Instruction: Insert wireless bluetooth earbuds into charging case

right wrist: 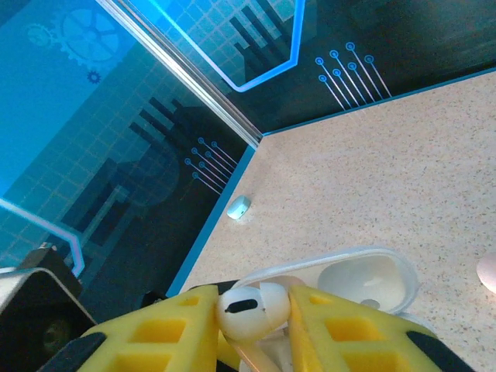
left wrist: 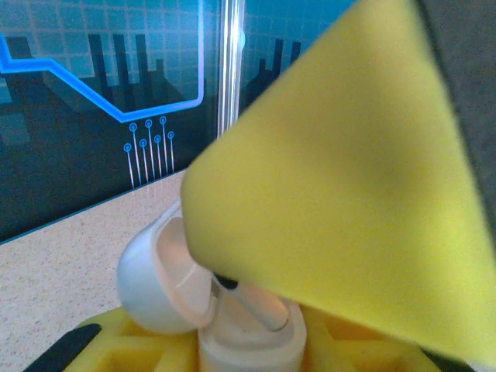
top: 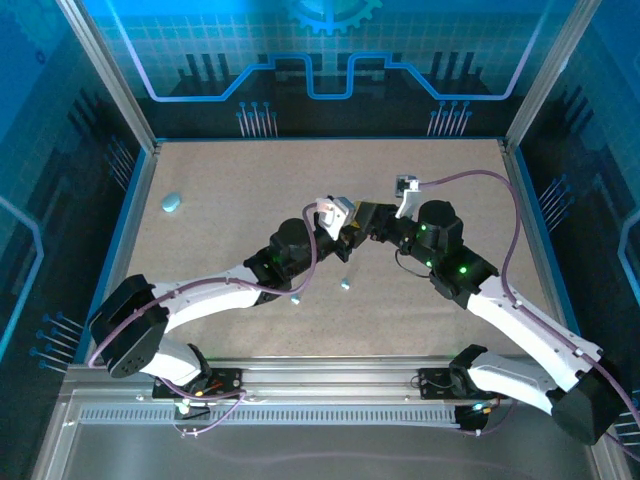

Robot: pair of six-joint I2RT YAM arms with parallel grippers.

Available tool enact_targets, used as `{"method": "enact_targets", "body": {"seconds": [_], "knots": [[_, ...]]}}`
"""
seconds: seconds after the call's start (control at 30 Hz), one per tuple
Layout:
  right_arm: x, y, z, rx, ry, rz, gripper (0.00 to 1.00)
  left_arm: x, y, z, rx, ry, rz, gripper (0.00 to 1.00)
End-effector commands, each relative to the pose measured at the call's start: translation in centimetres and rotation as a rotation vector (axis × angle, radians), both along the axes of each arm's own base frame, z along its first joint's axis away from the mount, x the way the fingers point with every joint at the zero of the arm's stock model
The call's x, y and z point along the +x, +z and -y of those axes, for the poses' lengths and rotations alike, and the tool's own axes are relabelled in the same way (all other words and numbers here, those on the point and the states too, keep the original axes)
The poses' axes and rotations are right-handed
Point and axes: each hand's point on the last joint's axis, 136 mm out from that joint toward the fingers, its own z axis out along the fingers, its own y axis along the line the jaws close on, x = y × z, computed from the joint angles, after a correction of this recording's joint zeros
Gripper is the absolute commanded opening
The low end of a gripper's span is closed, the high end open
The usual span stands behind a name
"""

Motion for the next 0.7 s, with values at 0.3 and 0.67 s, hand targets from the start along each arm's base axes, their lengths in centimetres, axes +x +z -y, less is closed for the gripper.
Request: {"method": "enact_targets", "body": {"seconds": [0.3,0.67], "knots": [[-0.6,-0.4,-0.2,-0.041,0.006,-0.023,0.32,-0.8,3.1,0.2,-0.095,-0.026,0.079,0.24],[-0.6,1.2,0.4,-0.079,-0.016,-0.009,0.35,-1.0,3.3,0.0,-0.108,-0.024,0.101,0.20]]}}
